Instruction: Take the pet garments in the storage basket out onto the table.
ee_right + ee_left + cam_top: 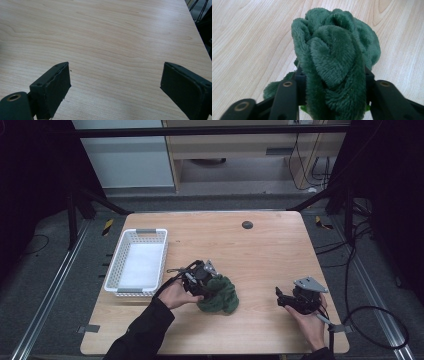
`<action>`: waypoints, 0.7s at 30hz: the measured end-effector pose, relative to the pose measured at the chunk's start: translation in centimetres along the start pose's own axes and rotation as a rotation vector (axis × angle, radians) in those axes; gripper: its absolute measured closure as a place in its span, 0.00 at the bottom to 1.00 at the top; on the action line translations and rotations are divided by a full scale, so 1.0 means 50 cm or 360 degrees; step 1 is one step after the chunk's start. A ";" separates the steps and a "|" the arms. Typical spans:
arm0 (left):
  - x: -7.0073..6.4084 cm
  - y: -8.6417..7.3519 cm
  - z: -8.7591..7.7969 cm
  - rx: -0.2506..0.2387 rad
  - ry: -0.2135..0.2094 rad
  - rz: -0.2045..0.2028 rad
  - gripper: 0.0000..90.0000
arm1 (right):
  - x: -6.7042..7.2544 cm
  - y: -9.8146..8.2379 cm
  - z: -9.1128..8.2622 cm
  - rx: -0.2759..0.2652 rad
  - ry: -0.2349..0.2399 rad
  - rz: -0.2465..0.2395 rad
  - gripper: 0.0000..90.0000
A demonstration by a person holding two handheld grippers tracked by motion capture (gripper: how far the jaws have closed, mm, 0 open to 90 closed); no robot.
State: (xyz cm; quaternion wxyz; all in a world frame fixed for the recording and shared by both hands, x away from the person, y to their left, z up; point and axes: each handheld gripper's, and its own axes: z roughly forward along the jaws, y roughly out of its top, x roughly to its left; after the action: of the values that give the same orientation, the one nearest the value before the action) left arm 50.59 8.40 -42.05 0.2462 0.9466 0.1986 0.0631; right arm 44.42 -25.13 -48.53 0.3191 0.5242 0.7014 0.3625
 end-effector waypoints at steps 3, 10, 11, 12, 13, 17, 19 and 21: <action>0.002 0.000 0.002 0.0006 0.0003 -0.0007 0.56 | 0.001 0.000 0.001 0.0003 -0.0002 0.0000 0.10; 0.002 -0.004 0.001 0.0005 0.0010 -0.0019 0.39 | 0.000 0.000 0.000 0.0001 -0.0002 -0.0003 0.10; 0.002 -0.004 0.000 -0.0002 0.0012 -0.0023 0.36 | 0.000 0.000 0.000 0.0001 -0.0004 -0.0003 0.10; 0.002 -0.004 -0.003 -0.0002 0.0018 -0.0021 0.34 | 0.000 0.000 0.000 0.0001 -0.0003 0.0001 0.10; 0.001 -0.005 -0.006 -0.0024 0.0025 -0.0020 0.32 | 0.000 0.000 0.000 0.0002 -0.0002 0.0002 0.10; 0.001 -0.008 -0.020 -0.0062 0.0036 -0.0022 0.26 | 0.000 0.000 0.000 0.0001 -0.0004 -0.0001 0.10; 0.000 -0.011 -0.028 -0.0091 0.0043 -0.0027 0.23 | 0.000 0.000 0.000 0.0002 -0.0003 0.0004 0.10; -0.002 -0.013 -0.037 -0.0118 0.0056 -0.0032 0.21 | -0.001 0.000 0.000 0.0002 -0.0004 0.0003 0.10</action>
State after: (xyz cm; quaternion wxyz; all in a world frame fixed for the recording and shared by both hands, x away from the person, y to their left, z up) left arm 49.85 9.71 -40.76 0.2783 0.9335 0.2099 0.0846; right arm 44.43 -25.16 -48.53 0.3191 0.5255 0.7009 0.3617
